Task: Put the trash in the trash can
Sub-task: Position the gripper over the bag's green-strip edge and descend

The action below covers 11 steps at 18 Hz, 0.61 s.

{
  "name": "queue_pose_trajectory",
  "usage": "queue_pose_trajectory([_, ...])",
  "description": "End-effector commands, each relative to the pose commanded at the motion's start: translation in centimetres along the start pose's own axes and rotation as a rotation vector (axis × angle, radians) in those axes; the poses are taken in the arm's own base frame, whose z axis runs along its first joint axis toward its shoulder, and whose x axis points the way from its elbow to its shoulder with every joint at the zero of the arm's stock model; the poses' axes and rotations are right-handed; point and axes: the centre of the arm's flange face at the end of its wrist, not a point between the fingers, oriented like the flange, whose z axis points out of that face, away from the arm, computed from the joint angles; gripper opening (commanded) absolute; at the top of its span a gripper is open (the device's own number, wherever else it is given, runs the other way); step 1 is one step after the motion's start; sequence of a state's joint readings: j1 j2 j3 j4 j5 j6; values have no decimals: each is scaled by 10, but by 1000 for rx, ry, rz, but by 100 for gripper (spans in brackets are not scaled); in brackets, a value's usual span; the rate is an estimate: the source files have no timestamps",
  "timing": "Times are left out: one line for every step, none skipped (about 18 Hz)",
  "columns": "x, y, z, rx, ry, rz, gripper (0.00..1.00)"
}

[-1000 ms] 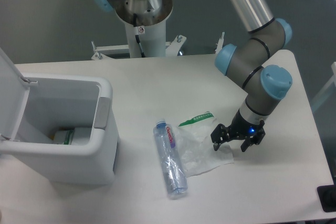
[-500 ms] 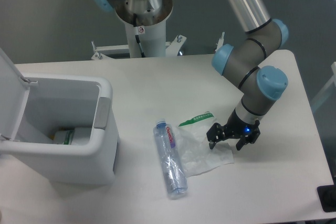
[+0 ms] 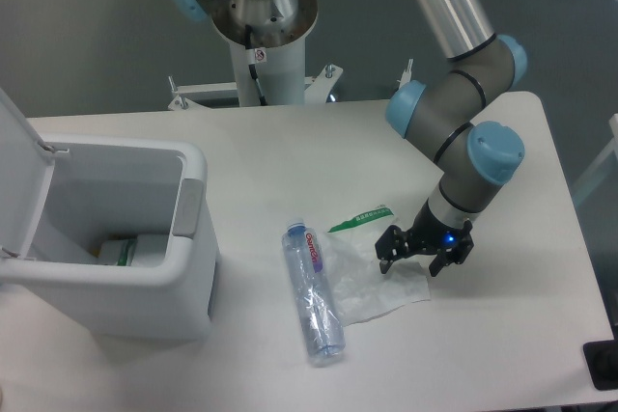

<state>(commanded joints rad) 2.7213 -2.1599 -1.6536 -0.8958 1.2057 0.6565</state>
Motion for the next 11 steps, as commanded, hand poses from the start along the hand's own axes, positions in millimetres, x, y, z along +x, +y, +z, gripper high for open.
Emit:
queue_pose_trajectory([-1, -1, 0, 2, -2, 1, 100])
queue_pose_trajectory([-2, -2, 2, 0, 0, 0, 100])
queue_pose_trajectory([-2, -3, 0, 3, -3, 2, 100])
queue_pose_trajectory([-2, -2, -1, 4, -3, 0, 100])
queue_pose_trajectory([-2, -2, -2, 6, -3, 1, 100])
queue_pose_trajectory([-1, -1, 0, 2, 0, 2, 100])
queue_pose_trajectory([-1, 0, 3, -1, 3, 2, 100])
queue_pose_trajectory([0, 1, 4, -5, 4, 10, 100])
queue_pose_trajectory([0, 1, 5, -6, 7, 15, 100])
queue_pose_trajectory([0, 2, 6, -7, 8, 21, 100])
queue_pose_trajectory([0, 2, 6, -7, 8, 22, 100])
